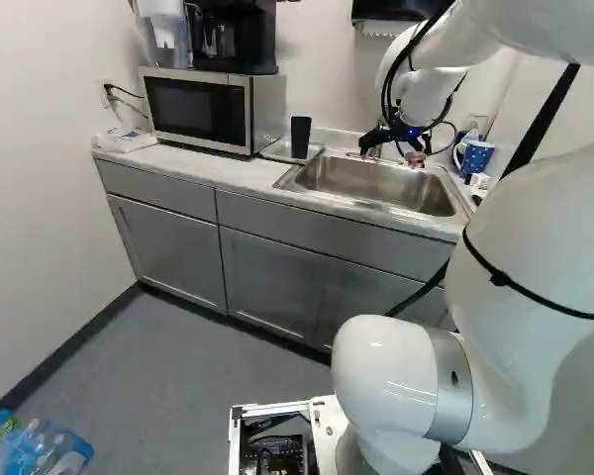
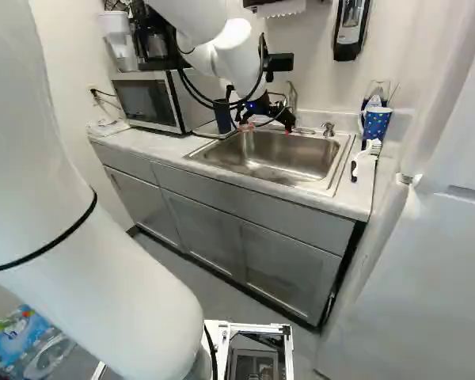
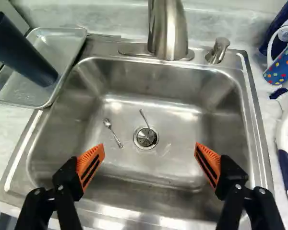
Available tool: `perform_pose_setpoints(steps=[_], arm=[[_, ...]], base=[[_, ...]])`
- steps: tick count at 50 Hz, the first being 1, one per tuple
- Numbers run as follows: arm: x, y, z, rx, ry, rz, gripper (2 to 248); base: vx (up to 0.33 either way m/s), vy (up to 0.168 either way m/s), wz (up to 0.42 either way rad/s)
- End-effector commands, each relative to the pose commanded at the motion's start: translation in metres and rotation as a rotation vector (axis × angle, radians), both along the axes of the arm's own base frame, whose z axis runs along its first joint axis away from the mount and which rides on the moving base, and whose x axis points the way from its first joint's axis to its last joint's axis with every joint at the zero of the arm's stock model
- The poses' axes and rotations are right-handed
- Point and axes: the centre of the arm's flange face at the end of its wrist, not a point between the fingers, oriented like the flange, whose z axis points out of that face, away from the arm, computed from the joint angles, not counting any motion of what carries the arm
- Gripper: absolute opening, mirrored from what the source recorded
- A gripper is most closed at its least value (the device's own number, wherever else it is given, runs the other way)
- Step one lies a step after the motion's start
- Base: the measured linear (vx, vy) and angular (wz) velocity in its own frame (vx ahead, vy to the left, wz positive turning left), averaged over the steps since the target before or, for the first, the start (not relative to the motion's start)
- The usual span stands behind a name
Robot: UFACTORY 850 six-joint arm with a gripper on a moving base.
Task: Rinse the cup and place it in the tray
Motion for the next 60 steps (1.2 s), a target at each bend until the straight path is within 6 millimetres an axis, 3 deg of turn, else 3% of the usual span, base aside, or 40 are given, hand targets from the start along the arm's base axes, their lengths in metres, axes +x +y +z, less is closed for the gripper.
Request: perform_pose_setpoints(steps=[60], arm=[[0.0, 0.0, 0.0, 0.0, 0.0, 0.0, 247]], base=[[-0.116, 0.194, -0.014]])
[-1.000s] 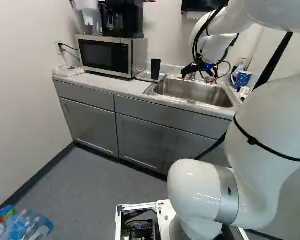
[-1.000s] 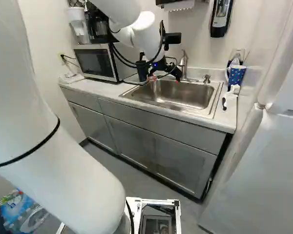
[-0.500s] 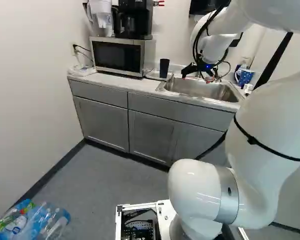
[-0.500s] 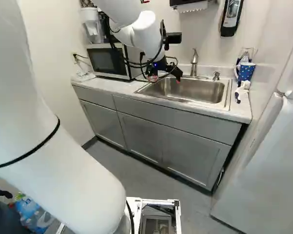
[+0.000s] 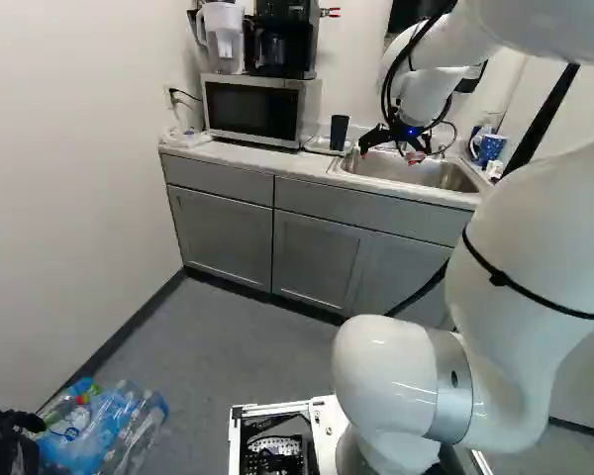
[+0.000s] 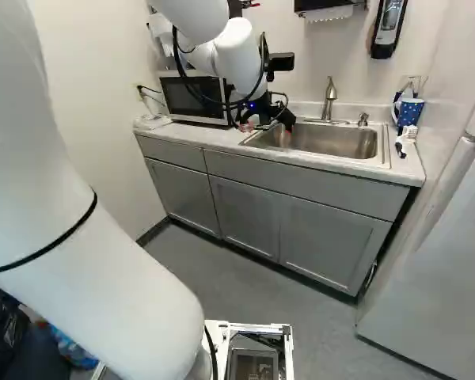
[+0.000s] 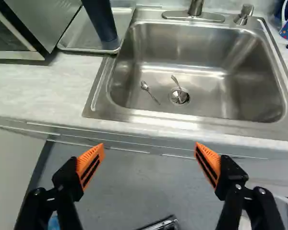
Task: Rinse the cup and place it in the tray
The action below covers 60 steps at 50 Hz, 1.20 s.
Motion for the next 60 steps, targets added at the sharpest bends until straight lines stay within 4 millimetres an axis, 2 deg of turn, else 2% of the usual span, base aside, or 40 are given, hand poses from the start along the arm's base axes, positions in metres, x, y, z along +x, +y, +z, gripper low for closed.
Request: perform_pose_setpoints(steps=[12, 43, 60], arm=[[0.0, 0.0, 0.0, 0.0, 0.0, 0.0, 247], [0.0, 0.0, 0.0, 0.0, 0.0, 0.0, 247], [0.0, 0.0, 0.0, 0.0, 0.0, 0.0, 247]], base=[[-0.095, 0.117, -0.093], [-0.086, 0.032, -0.436], [-0.009, 0.004, -0.032]])
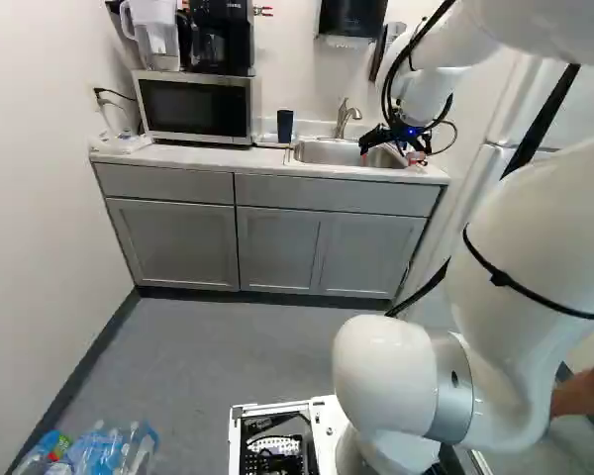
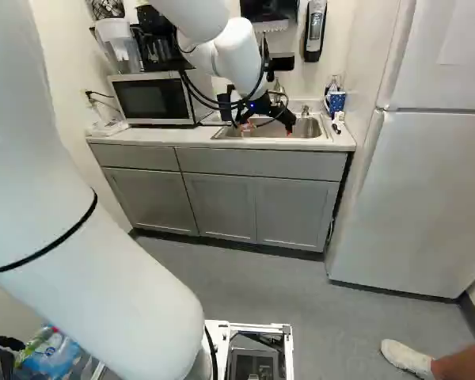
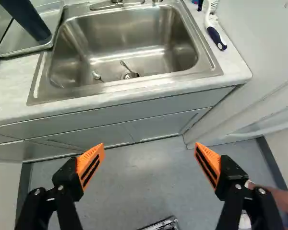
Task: Rinse the cup and place it in the tray
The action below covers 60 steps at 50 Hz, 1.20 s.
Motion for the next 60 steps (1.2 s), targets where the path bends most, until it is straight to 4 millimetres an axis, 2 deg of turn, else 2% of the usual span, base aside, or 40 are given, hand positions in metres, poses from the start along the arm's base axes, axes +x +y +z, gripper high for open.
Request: perform_pose_setpoints(steps=[33, 60], arm=[[0.0, 0.002, -0.003, -0.003, -0.005, 0.002, 247], [-0.005, 0.016, -0.024, -0.019, -0.037, 0.018, 247]], base=[[0.0, 0.0, 0.0], [0.0, 0.0, 0.0]])
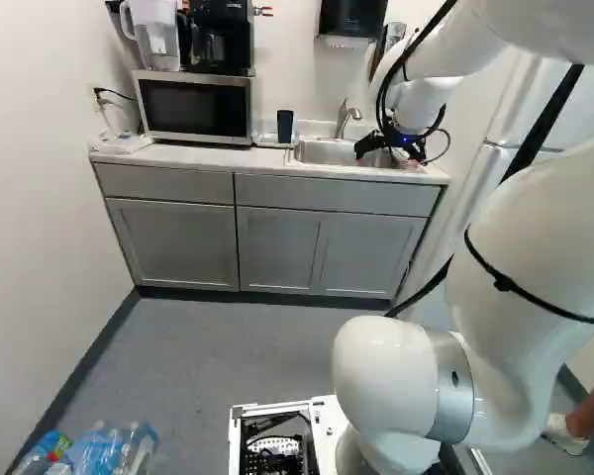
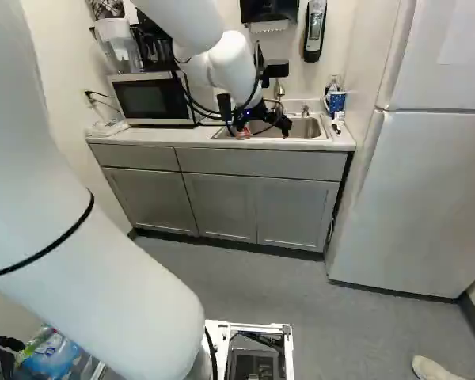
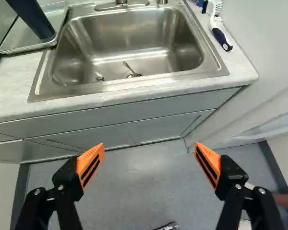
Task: Rinse the cup and place it in the tray
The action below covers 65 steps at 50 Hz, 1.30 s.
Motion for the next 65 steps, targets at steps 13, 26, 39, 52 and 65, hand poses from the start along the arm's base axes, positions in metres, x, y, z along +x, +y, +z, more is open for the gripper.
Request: perform_pose_setpoints(steps=[13, 26, 39, 52, 65], arm=[[-0.004, 0.011, -0.017, -0.013, -0.027, 0.014, 247], [-0.012, 0.026, -0.038, -0.027, -0.062, 0.033, 247], [-0.022, 0.043, -0.063, -0.043, -0.105, 0.058, 247], [-0.038, 0.062, -0.091, -0.058, -0.157, 0.089, 247], [-0.059, 0.084, -0.121, -0.071, -0.217, 0.127, 247]], base=[[0.0, 0.0, 0.0], [0.0, 0.0, 0.0], [0.0, 0.0, 0.0], [0.0, 0.0, 0.0], [0.0, 0.0, 0.0]])
